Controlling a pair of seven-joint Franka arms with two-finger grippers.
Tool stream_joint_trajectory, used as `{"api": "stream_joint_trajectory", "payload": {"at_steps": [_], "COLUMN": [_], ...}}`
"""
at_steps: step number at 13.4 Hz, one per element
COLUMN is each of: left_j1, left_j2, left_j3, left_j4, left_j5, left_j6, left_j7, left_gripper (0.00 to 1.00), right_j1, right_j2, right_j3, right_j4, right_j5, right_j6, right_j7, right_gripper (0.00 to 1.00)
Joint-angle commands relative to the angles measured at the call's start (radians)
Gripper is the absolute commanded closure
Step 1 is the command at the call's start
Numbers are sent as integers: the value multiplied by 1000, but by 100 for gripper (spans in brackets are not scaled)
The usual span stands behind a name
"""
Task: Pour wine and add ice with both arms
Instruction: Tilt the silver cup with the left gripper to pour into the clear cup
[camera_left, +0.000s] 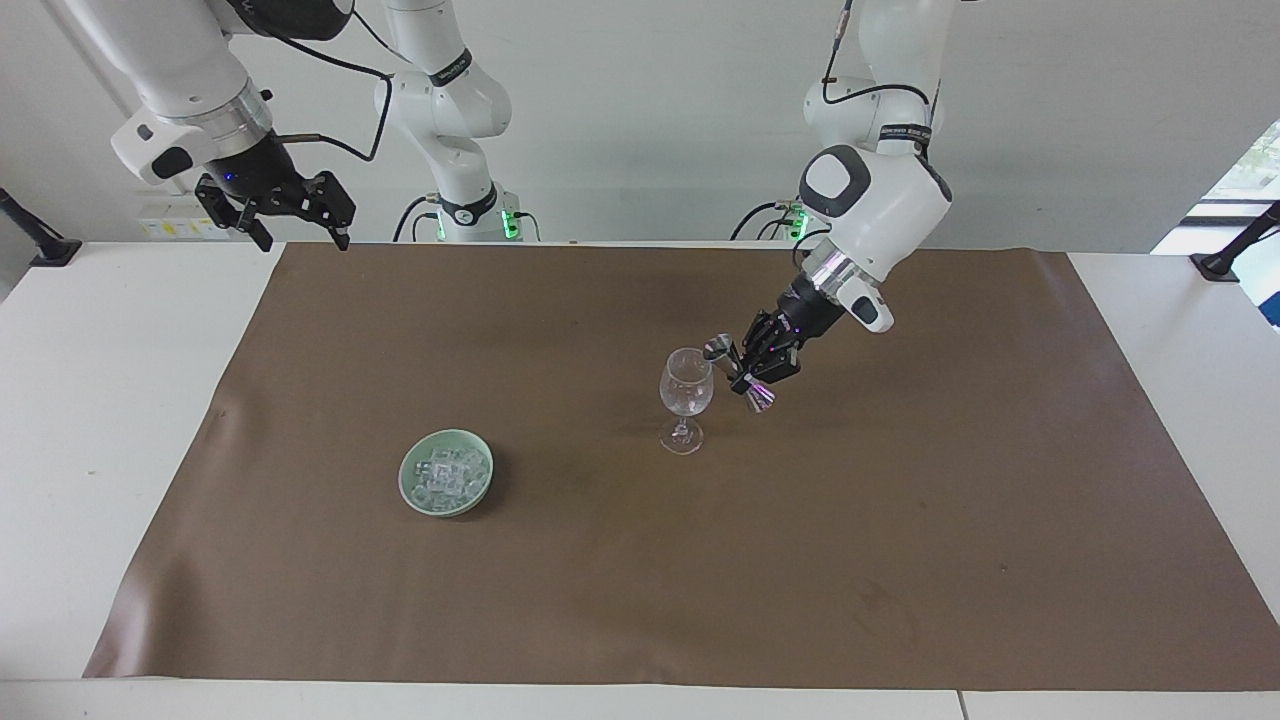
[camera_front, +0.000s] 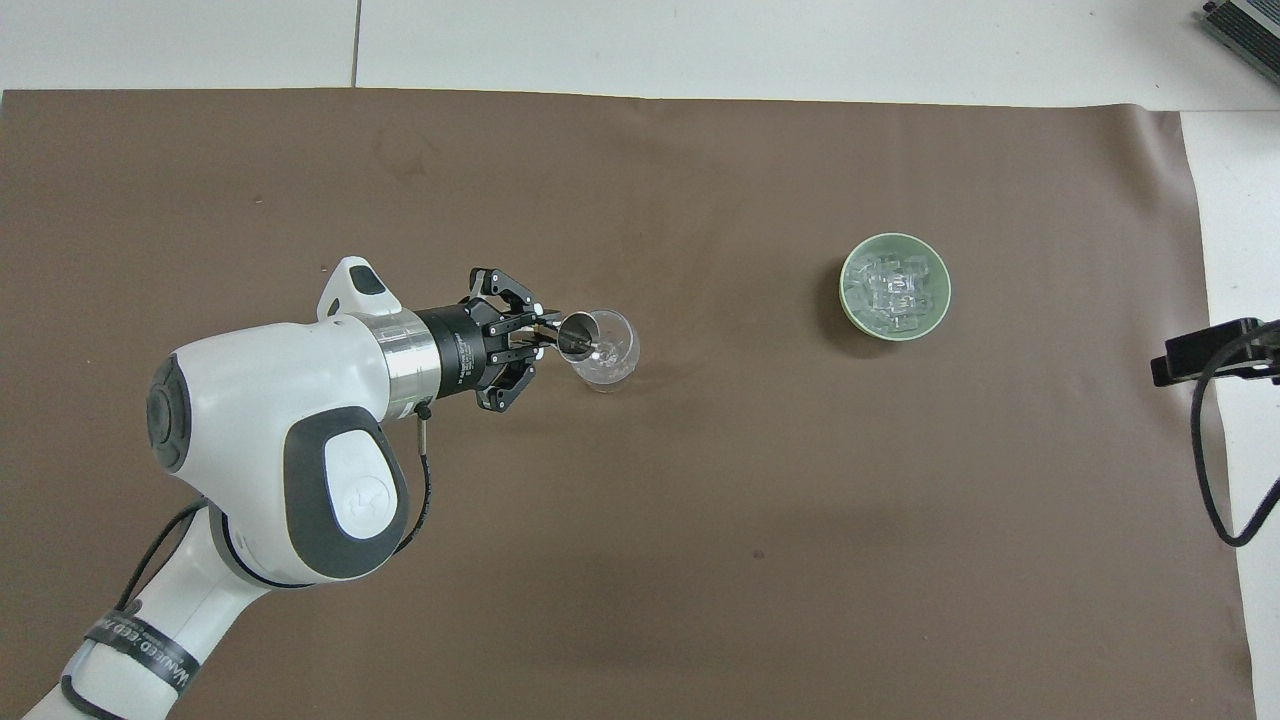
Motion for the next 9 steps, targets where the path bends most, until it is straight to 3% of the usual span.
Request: {"api": "stream_joint_trajectory", "payload": {"at_steps": [1, 9], "left_j1": [-21, -22], "left_j2": [5, 11], "left_j3": [15, 15], "left_j4": [9, 18], "left_j5": [57, 139], "left_j6": [18, 19], "left_j7": [-31, -36], "left_gripper": [100, 100], "right_j1": [-6, -6], "right_j2": [-11, -11], "right_j3": [3, 3], "right_j4": [-4, -4], "right_j5": [4, 4], "right_j6": [-7, -7], "right_j7": [-12, -12], "right_gripper": [0, 0]}}
